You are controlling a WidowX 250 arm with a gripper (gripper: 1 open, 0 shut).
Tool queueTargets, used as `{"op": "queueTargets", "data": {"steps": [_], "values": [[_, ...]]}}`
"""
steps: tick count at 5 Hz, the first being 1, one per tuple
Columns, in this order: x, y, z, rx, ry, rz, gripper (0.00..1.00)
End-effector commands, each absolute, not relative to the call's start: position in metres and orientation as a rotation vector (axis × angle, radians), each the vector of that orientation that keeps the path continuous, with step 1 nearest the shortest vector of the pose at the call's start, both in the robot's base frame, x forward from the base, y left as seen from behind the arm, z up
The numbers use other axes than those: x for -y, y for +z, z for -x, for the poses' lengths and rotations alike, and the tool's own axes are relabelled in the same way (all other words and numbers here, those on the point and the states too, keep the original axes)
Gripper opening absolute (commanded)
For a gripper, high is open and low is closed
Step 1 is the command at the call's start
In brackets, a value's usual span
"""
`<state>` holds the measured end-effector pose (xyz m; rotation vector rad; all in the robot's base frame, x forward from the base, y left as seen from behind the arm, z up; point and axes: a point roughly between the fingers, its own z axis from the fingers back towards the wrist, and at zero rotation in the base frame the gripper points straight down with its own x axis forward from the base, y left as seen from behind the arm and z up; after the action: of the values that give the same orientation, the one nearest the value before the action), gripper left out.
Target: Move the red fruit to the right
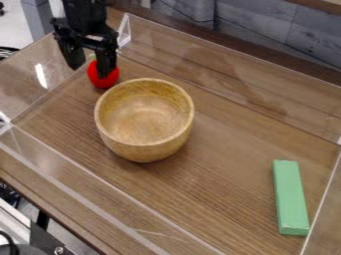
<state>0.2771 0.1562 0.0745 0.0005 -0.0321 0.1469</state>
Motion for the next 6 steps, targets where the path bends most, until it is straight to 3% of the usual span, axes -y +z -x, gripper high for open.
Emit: {"op": "queueTargets", "data": {"steps": [1,2,4,6], "values": [[-0.166,0.09,-0.291,0.088,0.152,-0.026,1.0],[-0.168,0.089,-0.297,0.086,0.136,-0.026,1.0],[-0.165,0.062,-0.299,0.083,0.291,-0.039,1.0],[-0.178,0.045,-0.294,0.093,0.274,-0.042,1.0]]}}
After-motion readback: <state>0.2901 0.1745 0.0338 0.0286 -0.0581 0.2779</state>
